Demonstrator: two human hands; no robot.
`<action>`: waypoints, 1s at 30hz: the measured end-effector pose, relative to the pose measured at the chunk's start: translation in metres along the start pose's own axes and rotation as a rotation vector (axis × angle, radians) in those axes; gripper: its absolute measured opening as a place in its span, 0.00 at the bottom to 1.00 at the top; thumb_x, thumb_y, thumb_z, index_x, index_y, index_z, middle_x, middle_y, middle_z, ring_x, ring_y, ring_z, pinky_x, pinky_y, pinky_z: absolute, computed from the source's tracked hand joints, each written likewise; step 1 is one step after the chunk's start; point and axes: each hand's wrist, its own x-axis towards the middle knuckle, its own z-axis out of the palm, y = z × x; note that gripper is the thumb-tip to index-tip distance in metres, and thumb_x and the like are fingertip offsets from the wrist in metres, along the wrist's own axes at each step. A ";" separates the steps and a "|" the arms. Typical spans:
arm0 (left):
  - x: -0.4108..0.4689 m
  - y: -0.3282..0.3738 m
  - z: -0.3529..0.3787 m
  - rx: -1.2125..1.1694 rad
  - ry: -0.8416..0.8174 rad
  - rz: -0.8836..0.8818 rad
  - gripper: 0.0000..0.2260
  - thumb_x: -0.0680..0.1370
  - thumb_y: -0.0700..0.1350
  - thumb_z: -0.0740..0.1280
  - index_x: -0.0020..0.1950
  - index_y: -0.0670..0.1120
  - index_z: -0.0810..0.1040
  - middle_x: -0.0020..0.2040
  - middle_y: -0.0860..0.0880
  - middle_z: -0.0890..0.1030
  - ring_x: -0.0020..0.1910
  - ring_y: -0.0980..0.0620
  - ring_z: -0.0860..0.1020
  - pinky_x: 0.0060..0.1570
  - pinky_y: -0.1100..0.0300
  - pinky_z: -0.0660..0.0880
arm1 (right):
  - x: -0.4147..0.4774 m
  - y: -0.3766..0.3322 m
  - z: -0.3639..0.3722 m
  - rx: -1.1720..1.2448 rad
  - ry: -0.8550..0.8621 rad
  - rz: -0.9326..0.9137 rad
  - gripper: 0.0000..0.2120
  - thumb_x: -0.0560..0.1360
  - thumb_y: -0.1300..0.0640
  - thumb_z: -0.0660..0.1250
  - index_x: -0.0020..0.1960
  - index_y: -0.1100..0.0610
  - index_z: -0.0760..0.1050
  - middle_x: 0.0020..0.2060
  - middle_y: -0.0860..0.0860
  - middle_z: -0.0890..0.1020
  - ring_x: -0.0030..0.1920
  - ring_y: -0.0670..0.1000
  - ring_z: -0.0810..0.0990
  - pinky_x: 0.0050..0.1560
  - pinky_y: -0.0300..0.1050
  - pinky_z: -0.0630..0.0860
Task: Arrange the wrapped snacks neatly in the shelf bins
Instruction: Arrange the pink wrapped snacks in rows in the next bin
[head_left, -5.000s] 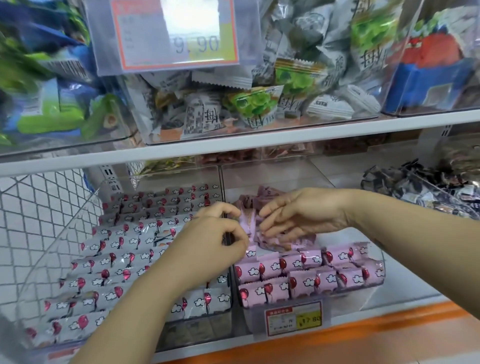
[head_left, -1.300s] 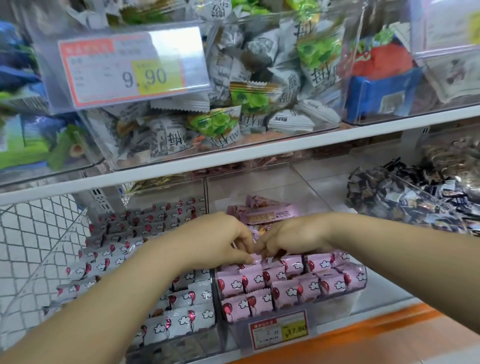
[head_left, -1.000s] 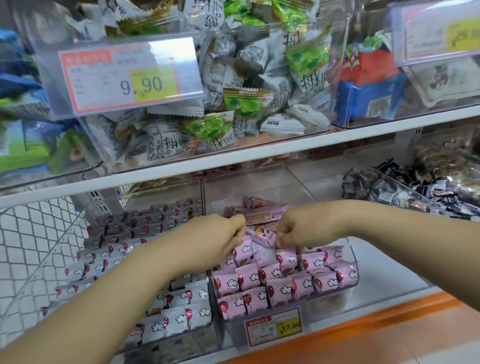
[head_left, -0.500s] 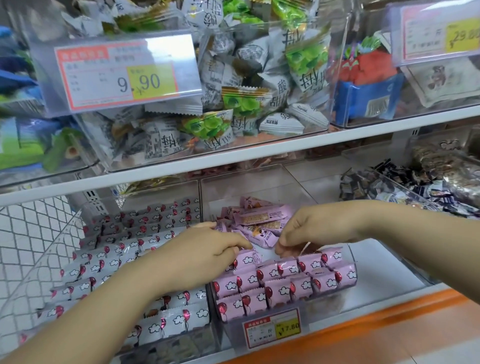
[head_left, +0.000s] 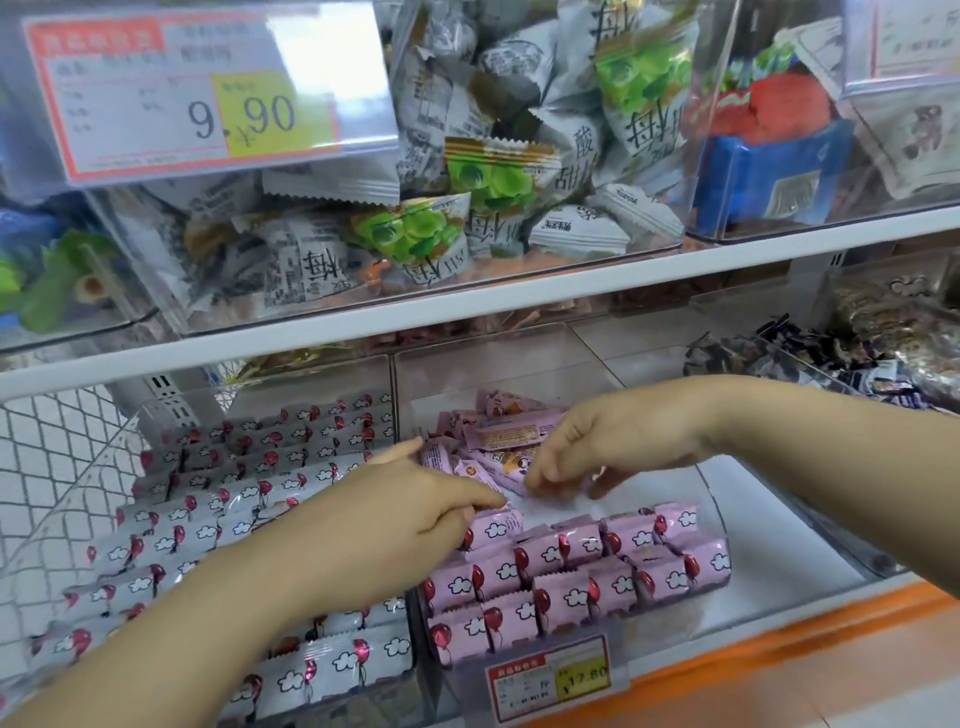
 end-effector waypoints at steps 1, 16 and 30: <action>0.001 -0.001 0.000 -0.009 -0.005 -0.001 0.16 0.82 0.51 0.50 0.67 0.67 0.67 0.51 0.58 0.83 0.59 0.69 0.71 0.65 0.74 0.31 | 0.009 -0.001 0.001 0.027 0.011 0.006 0.11 0.79 0.61 0.59 0.56 0.63 0.77 0.40 0.52 0.79 0.40 0.50 0.76 0.44 0.41 0.74; -0.004 -0.008 0.004 -0.011 -0.018 -0.019 0.17 0.81 0.49 0.52 0.65 0.68 0.67 0.47 0.75 0.67 0.56 0.77 0.63 0.73 0.60 0.36 | 0.078 0.002 0.017 -0.322 -0.066 0.147 0.14 0.81 0.58 0.56 0.63 0.56 0.74 0.62 0.57 0.75 0.40 0.49 0.76 0.35 0.36 0.76; -0.002 0.004 -0.003 -0.051 -0.006 -0.119 0.12 0.81 0.50 0.54 0.59 0.63 0.73 0.33 0.63 0.75 0.38 0.72 0.73 0.70 0.65 0.36 | 0.019 0.011 0.016 0.090 0.137 -0.096 0.19 0.69 0.75 0.65 0.52 0.54 0.71 0.44 0.56 0.77 0.39 0.53 0.74 0.36 0.43 0.72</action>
